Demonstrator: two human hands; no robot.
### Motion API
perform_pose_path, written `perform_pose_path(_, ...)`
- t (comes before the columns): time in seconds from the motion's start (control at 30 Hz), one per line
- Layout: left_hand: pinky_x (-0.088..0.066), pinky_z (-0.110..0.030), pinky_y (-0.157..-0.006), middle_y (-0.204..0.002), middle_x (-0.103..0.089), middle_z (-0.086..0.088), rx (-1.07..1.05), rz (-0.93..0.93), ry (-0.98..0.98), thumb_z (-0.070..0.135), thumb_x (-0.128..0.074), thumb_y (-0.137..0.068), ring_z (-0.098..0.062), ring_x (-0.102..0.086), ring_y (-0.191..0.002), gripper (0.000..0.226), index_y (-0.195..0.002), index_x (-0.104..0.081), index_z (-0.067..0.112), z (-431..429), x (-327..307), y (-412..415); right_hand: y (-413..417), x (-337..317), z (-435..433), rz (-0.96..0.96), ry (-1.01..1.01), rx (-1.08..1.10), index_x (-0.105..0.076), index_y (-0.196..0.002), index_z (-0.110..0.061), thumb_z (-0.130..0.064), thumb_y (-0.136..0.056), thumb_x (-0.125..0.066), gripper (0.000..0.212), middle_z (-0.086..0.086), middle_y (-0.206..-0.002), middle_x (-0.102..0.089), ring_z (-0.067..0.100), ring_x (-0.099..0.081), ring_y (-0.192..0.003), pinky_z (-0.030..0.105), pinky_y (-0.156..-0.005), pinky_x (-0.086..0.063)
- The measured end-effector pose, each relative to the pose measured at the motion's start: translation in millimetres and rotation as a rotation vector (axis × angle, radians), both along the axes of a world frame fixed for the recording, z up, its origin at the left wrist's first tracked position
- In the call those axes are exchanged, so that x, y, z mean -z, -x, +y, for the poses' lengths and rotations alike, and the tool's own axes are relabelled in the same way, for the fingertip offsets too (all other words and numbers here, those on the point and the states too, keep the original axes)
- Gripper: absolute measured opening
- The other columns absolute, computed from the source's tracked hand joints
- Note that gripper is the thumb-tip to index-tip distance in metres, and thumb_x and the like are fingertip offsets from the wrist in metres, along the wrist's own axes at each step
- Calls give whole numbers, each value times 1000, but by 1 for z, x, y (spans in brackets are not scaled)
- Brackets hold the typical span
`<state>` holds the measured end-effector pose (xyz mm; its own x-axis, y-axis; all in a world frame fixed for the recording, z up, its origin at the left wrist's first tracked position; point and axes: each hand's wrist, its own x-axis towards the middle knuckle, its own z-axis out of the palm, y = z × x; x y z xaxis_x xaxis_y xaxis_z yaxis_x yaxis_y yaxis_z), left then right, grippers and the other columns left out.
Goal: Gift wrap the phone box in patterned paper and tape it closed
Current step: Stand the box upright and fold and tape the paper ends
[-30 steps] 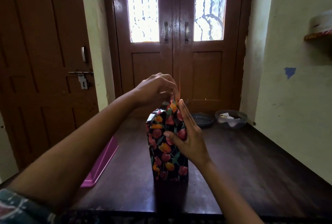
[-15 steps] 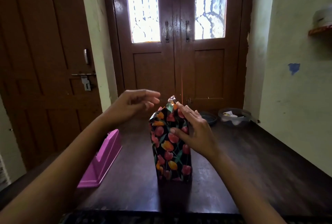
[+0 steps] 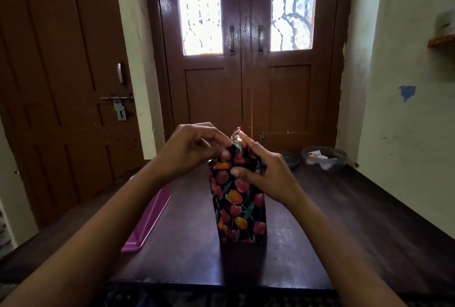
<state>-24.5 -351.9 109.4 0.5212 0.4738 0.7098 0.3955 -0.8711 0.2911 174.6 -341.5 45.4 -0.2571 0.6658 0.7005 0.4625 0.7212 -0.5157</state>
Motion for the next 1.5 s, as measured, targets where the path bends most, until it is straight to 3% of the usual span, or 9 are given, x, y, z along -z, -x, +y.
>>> perform_pose_path(0.17, -57, -25, -70, -84, -68, 1, 3, -72, -25, 8, -73, -77, -11, -67, -79, 23, -99, -64, 11, -4, 4, -9, -2, -4, 6, -77, 34, -7, -44, -138, -23, -41, -75, -72, 71, 1, -136, -51, 13, -48, -124, 37, -101, -45)
perform_pose_path(0.27, -57, -27, -70, -85, -67, 4, 56, -86, 70, 21, -74, -76, -13, -67, -79, 29, -99, -59, 11, -3, 1, -8, -7, -6, 5, -100, 97, -21, -41, -140, -28, -33, -78, -72, 70, -1, -135, -51, 5, -47, -122, 21, -101, -43)
perform_pose_path(0.43, -51, -16, -73, -104, -62, 7, 62, -159, 140, 28, -53, -88, -4, -61, -92, 20, -106, -61, 24, -1, -9, -1, -9, -4, -2, -2, 168, -47, -7, -148, -26, -22, -75, -75, 99, -34, -125, -32, -15, -29, -118, -4, -92, -25)
perform_pose_path(0.57, -47, -15, -84, -116, -55, 5, 128, 55, 316, 20, -39, -89, 0, -54, -105, 34, -114, -61, 26, 13, -6, 3, -6, -5, -4, -24, 190, -55, 17, -145, -24, -24, -78, -72, 111, -24, -128, -31, -6, -22, -123, 20, -103, -18)
perform_pose_path(0.73, -53, -17, -76, -107, -60, -1, -48, 157, -100, 7, -61, -86, -6, -60, -92, 24, -107, -67, 17, 41, 5, -8, -4, -3, -5, 1, 152, -52, 27, -139, -28, -27, -79, -71, 115, -18, -144, -27, -6, -19, -130, 17, -105, -13)
perform_pose_path(0.87, -50, -9, -72, -98, -61, -1, -50, 79, -227, 2, -66, -81, 3, -59, -83, 15, -93, -72, 9, 47, 9, -17, -1, 1, -6, 55, -9, -25, 2, -142, -37, -31, -78, -72, 98, -22, -144, -22, -22, -22, -126, -4, -97, -18)
perform_pose_path(1.1, -47, -6, -76, -99, -61, 3, -69, 65, -210, 4, -70, -80, 4, -58, -88, 15, -94, -71, 9, 52, 26, -10, 13, 5, -8, 33, -350, 170, -62, -119, -17, -52, -80, -56, 53, -3, -123, -61, 8, -51, -121, 25, -107, -36)
perform_pose_path(1.37, -50, -12, -75, -100, -66, -8, -127, 57, -94, 4, -68, -80, -7, -61, -86, 15, -95, -72, 4, 54, 24, -6, 10, -41, -26, 351, -351, 50, -69, -88, -17, -27, -87, -60, 14, -9, -79, -68, 5, -66, -73, 20, -65, -54)
perform_pose_path(1.5, -51, -15, -72, -96, -67, -5, -109, 38, -63, 0, -68, -79, -7, -63, -83, 16, -93, -74, 5, 53, 22, -10, 5, -43, -26, 34, -342, 106, -69, -95, -21, -44, -79, -66, 28, -9, -90, -69, 2, -65, -81, 22, -71, -54)
